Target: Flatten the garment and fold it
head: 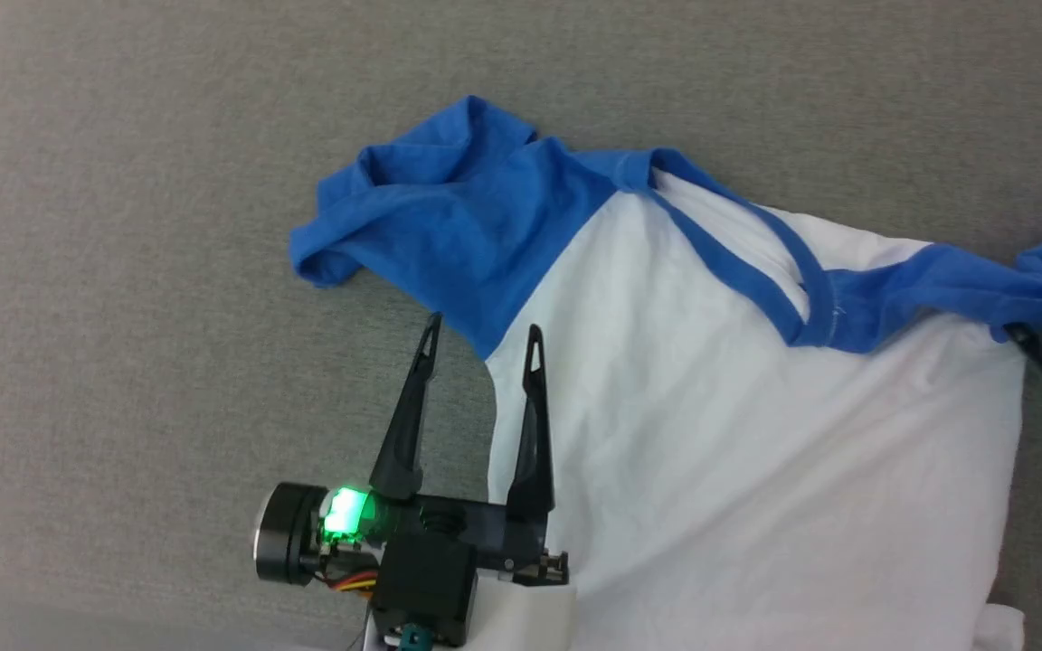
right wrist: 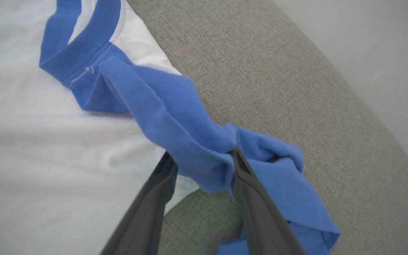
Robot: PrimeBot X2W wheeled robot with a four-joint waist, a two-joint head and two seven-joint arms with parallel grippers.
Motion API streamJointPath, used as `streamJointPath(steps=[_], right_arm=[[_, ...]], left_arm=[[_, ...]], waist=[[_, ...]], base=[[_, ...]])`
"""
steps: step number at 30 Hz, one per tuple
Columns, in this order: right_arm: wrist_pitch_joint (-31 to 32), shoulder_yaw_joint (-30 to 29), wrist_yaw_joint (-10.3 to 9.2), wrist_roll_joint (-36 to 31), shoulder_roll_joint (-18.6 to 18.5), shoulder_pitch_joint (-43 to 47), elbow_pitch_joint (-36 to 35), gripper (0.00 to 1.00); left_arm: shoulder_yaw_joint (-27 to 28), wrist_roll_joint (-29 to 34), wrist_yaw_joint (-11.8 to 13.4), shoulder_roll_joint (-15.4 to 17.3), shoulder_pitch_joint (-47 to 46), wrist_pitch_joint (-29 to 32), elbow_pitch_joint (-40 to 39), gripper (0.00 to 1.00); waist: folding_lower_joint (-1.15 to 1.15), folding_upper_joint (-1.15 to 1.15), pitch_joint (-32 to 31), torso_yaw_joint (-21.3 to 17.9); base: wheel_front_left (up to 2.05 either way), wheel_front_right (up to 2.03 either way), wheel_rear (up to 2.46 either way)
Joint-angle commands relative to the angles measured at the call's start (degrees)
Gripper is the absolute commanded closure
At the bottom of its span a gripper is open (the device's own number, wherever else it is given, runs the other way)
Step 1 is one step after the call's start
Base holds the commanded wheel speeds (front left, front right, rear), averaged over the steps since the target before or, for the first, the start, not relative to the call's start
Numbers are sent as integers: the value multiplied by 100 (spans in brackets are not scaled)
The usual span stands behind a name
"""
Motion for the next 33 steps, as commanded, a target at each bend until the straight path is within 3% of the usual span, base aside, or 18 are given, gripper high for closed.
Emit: streamJointPath(steps=[1, 5, 8, 11, 15, 19, 21, 22, 23, 27, 33], right_arm=[[-73, 60, -6, 87, -1, -162, 97, 100], [-233, 42, -6, 536, 126, -488, 256, 100], [-165, -322, -6, 1067, 205, -737, 329, 100], [4, -663, -6, 1129, -32, -1100, 423, 100], [463, -1182, -6, 1227, 49, -1583, 1150, 100], [1153, -1935, -6, 957, 706, -2010, 2598, 100], [1255, -2179, -6, 503, 991, -2207, 3053, 100], [1215, -2201, -6, 230, 1101, -2273, 3160, 58], [1149, -2186, -6, 26, 1217, -2324, 3200, 0], [927, -1660, -6, -84, 1376, -2355, 2756, 0], [1067, -1356, -6, 771, 932, -1925, 1497, 0]], left_arm=[[-26, -49, 40, -34, -132, -26, 17, 0], [-31, -100, 119, -36, -101, -26, -9, 0], [-56, -135, 133, -22, -71, -26, -27, 0], [-144, -182, 104, -38, -113, -27, -26, 0], [-295, -270, 71, -81, -207, -27, 40, 0], [-442, -341, 66, -117, -279, -27, 136, 0], [-488, -374, 94, -131, -292, -27, 156, 0], [-504, -384, 105, -135, -292, -27, 174, 0], [-518, -389, 114, -138, -296, -27, 189, 0], [-524, -408, 141, -145, -315, -27, 247, 0], [-492, -487, 79, -133, -300, -27, 336, 0]], waist=[[-1, 0, 101, 137], [-1, 0, 87, 168], [-1, 0, 104, 215], [-1, 0, 219, 338], [-1, 0, 414, 542], [-1, 0, 549, 731], [-1, 0, 589, 780], [-1, 0, 601, 784], [-1, 0, 610, 781], [-1, 0, 532, 701], [-1, 0, 193, 597]], base=[[0, 0, 0], [0, 0, 0], [0, 0, 0], [0, 0, 0], [0, 0, 0], [0, 0, 0], [0, 0, 0], [0, 0, 0], [0, 0, 0], [0, 0, 0], [0, 0, 0]])
